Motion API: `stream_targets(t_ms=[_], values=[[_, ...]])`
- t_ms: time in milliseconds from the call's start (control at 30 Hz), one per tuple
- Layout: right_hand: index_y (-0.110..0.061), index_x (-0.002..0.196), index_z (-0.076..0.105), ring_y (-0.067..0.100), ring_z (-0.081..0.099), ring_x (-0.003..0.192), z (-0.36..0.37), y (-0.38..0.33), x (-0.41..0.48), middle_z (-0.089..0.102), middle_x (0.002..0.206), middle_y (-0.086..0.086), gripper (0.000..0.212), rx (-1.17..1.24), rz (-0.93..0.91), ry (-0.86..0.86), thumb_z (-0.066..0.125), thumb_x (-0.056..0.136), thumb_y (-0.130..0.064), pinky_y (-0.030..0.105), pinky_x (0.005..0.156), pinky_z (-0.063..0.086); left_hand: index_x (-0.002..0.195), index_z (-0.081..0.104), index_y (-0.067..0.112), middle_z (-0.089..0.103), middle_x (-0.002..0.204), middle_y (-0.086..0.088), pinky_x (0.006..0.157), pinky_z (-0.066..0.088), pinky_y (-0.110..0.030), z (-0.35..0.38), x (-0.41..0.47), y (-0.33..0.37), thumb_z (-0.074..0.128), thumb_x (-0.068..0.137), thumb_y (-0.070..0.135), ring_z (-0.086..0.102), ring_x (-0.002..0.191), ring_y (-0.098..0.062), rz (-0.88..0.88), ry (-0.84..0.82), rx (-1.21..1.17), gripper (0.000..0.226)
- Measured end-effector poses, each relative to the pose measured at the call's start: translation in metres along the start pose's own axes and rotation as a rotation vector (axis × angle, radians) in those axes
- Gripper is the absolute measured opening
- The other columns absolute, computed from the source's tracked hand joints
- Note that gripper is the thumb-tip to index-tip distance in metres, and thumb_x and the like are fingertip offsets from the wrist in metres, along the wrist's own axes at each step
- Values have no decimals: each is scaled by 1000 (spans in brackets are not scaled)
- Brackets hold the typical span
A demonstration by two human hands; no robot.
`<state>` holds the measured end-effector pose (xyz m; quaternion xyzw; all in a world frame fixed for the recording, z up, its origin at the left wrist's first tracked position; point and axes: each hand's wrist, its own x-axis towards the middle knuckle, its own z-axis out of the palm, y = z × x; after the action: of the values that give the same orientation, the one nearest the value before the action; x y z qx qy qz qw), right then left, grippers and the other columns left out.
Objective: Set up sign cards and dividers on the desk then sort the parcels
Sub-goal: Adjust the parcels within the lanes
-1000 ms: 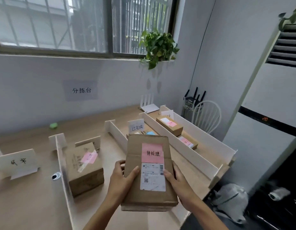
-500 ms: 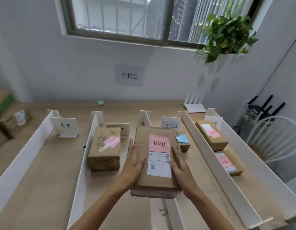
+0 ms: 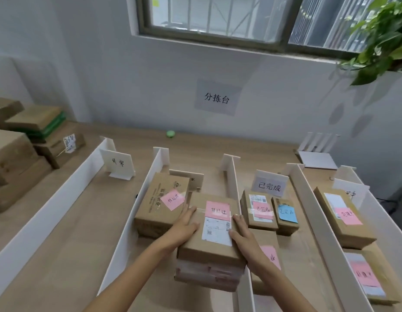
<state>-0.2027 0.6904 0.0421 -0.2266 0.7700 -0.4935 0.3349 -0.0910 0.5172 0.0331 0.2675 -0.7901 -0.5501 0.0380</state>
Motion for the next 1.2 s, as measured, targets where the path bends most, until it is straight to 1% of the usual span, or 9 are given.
stream_targets(t_ms=[300, 500, 633, 700, 800, 900, 967, 1033, 1200], values=[[-21, 148, 22, 11, 3, 146, 0, 16, 135, 7, 158, -5, 54, -189, 0, -21, 41, 99, -16, 32, 118, 7, 148, 16, 25, -7, 158, 2, 116, 13, -32, 0, 114, -32, 37, 96, 26, 6, 146, -19, -134, 38, 193, 55], [-13, 150, 4, 14, -1, 146, 14, 44, 177, -1, 159, 1, 65, -361, -13, 3, 41, 97, -8, 23, 115, 1, 146, 15, 16, -14, 157, -5, 117, 5, -32, 17, 146, -51, 31, 97, 18, -7, 146, -20, -142, 52, 170, 52], [-10, 148, 7, 18, -4, 147, 18, 52, 188, 0, 158, 5, 62, -441, -18, -12, 38, 96, 0, 19, 112, -1, 150, -3, 16, -27, 154, 2, 118, 1, -29, 24, 156, -60, 21, 100, 23, -12, 144, -9, -126, 75, 147, 56], [-10, 148, 9, 18, -4, 147, 17, 49, 189, 4, 158, 6, 61, -459, -20, -10, 38, 95, 0, 20, 112, -1, 149, 3, 14, -26, 154, -1, 118, -1, -31, 24, 156, -58, 24, 99, 18, -18, 143, -12, -93, 98, 223, 55], [-12, 148, 10, 15, 3, 146, 17, 39, 172, 8, 158, 4, 59, -499, -42, 44, 39, 97, -9, 22, 114, 5, 143, 22, 13, -2, 157, -8, 117, 2, -32, 19, 144, -41, 28, 94, 4, -9, 145, -23, 10, 138, 346, 50], [-17, 145, 21, 11, 26, 138, 16, 25, 134, 28, 149, -2, 55, -447, -124, 63, 45, 96, -12, 18, 107, 20, 132, 40, 12, 35, 140, -6, 104, 17, -16, 8, 112, -31, 37, 86, -4, 28, 135, -23, 93, 170, 350, 49], [-18, 144, 25, 12, 32, 135, 19, 18, 103, 34, 146, -1, 53, -460, -169, 41, 46, 95, -11, 22, 109, 26, 129, 44, 13, 44, 133, -4, 101, 24, -14, -2, 79, -30, 42, 85, 0, 39, 127, -18, 83, 116, 366, 45], [-17, 142, 33, 14, 38, 132, 26, 11, 75, 41, 142, 1, 48, -475, -169, -9, 44, 95, -9, 25, 108, 31, 128, 46, 15, 50, 128, -3, 101, 33, -21, -15, 38, -26, 44, 88, 8, 47, 118, -17, 57, 90, 363, 40], [-19, 117, 57, 13, 54, 111, 64, -5, 17, 61, 115, -2, 28, -518, -331, -113, 49, 92, -7, 19, 91, 40, 119, 55, 12, 58, 123, -3, 96, 40, -24, -56, -76, -18, 46, 92, 15, 53, 114, -16, 1, 230, 436, 29]])
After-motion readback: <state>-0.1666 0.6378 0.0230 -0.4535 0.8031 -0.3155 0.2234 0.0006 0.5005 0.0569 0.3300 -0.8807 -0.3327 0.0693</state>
